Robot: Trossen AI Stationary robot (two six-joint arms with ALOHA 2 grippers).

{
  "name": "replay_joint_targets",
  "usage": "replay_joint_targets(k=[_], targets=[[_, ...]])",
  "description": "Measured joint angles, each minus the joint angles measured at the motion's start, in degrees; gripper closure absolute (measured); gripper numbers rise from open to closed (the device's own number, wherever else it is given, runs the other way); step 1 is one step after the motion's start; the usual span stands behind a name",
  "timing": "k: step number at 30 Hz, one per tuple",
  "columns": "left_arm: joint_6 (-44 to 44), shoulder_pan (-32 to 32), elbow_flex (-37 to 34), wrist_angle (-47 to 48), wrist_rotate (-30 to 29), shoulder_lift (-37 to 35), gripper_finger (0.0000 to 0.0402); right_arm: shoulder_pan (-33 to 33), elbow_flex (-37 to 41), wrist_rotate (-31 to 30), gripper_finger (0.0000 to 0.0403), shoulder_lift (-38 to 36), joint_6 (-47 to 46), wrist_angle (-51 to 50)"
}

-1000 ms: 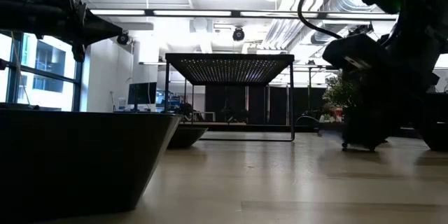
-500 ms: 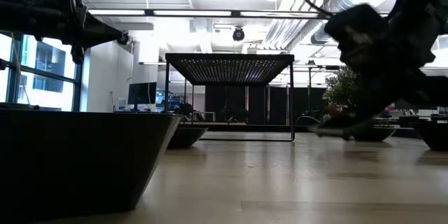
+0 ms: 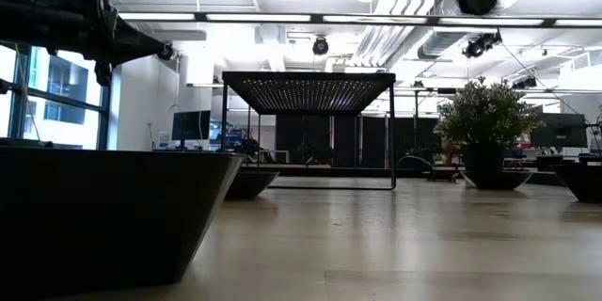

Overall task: Pick & Place Mini shaped plates
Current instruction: Put the square plate on the shelf

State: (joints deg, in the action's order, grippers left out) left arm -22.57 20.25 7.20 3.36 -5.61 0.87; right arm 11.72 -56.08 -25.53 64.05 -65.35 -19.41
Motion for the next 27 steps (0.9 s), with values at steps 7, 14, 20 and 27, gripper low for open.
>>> replay_joint_targets(k=[7,14,20,27], targets=[[0.0,0.0,0.0,-0.33,-0.13,-0.01,0.0401,-24.6,-14.42,6.81,0.0399,5.3,12.91,0.13],[0.0,0.0,0.0,-0.2,-1.12,-0.01,0.0401,-38.56,-23.4,22.36,0.0401,18.31,15.1,-2.73],[-0.04,0.0,0.0,-0.2,-2.96,0.0,0.0401,-39.23,-28.51,25.54,0.0402,27.18,10.42,-10.95],[-0.02,-0.01,0.0,-0.2,-3.13,-0.01,0.0401,-37.91,-24.51,29.19,0.0402,28.98,3.87,-10.25]])
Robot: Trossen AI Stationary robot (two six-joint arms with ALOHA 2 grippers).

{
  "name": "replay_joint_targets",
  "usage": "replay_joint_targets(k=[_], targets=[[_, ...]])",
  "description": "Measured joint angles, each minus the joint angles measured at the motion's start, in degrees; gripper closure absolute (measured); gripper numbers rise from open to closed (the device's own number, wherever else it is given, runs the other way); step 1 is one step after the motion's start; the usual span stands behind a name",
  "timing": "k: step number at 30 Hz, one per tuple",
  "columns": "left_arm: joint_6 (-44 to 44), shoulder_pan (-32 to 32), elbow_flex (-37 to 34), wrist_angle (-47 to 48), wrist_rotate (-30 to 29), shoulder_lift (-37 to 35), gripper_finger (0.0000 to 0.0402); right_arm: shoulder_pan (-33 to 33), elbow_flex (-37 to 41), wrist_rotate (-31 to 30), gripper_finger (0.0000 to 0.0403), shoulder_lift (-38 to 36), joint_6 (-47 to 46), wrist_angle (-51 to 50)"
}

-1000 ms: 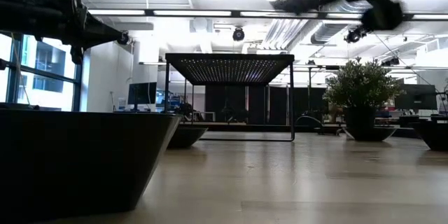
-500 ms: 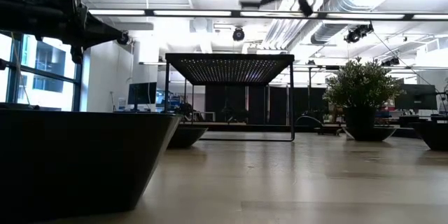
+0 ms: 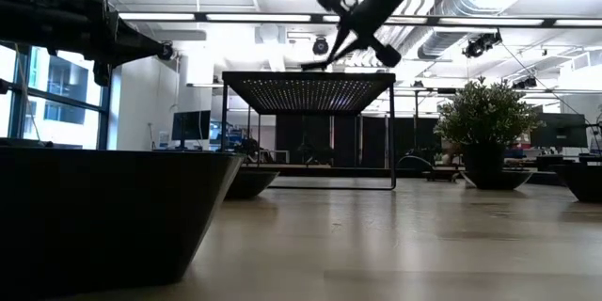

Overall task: Pick & Place Mini shaped plates
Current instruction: Put the square plate on the shelf

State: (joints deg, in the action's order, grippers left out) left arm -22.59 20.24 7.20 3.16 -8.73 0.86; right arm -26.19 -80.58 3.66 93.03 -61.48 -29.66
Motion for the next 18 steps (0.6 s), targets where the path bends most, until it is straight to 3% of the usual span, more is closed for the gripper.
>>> replay_joint_targets(k=[18], targets=[[0.0,0.01,0.0,0.0,0.04,0.0,0.0401,1.8,7.7,1.51,0.0402,0.06,-7.75,6.35]])
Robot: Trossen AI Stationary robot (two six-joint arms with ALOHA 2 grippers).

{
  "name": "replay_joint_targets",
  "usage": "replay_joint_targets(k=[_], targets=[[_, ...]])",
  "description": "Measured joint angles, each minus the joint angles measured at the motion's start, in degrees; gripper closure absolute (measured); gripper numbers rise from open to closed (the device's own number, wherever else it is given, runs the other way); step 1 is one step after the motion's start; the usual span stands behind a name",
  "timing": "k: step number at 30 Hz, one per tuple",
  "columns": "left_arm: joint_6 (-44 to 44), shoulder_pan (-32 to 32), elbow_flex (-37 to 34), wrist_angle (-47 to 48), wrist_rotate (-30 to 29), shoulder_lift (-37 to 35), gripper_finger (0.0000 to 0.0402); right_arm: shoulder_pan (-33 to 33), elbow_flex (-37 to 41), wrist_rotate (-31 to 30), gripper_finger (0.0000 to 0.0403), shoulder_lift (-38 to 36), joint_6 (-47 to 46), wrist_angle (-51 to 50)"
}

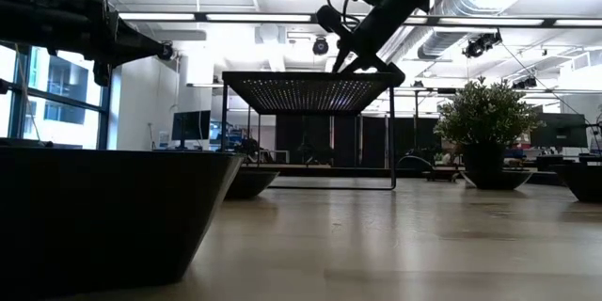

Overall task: Pick & Place Mini shaped plates
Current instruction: Put the square plate on the shelf

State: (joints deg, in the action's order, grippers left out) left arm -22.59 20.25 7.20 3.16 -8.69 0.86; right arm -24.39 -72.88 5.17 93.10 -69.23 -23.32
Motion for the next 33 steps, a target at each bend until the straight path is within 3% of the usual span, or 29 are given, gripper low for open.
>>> replay_joint_targets(k=[33], targets=[[0.01,-0.01,0.0,0.09,0.2,0.01,0.0401,-1.39,-0.05,-0.73,0.0401,1.79,2.49,1.71]])
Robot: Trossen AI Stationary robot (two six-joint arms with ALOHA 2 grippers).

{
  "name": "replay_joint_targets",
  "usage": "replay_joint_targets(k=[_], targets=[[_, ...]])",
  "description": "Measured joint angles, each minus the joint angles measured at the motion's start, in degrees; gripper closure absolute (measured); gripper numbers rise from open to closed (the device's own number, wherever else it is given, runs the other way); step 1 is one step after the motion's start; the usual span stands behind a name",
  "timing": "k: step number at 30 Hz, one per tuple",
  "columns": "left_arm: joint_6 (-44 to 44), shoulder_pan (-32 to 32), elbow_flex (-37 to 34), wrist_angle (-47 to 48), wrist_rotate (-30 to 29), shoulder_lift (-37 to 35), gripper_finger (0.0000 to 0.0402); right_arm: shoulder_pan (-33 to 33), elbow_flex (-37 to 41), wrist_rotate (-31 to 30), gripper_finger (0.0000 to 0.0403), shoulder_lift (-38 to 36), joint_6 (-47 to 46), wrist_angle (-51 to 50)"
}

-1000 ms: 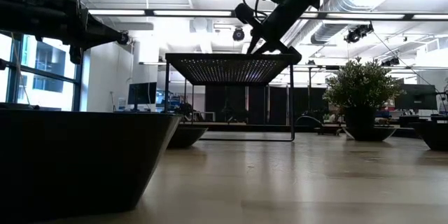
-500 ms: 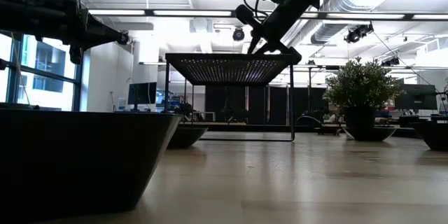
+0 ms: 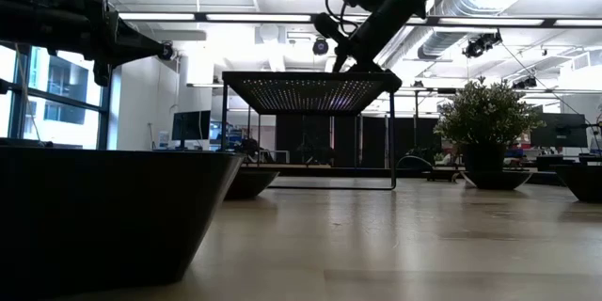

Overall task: Pick & Place Mini shaped plates
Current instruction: Put the square plate on the shelf, then put the distorted square plate on the shelf

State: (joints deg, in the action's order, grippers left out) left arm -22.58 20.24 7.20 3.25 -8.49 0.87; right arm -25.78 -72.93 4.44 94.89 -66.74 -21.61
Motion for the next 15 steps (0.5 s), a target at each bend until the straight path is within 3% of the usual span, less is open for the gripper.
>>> replay_joint_targets(k=[8,15], targets=[[-0.25,0.01,0.0,-0.04,0.04,0.01,0.0401,-0.26,0.06,0.06,0.0351,-0.12,3.68,-0.43],[-2.24,-0.01,0.0,-0.09,5.26,0.5,0.0401,-0.05,0.09,0.17,0.0322,-6.99,17.73,-1.57]])
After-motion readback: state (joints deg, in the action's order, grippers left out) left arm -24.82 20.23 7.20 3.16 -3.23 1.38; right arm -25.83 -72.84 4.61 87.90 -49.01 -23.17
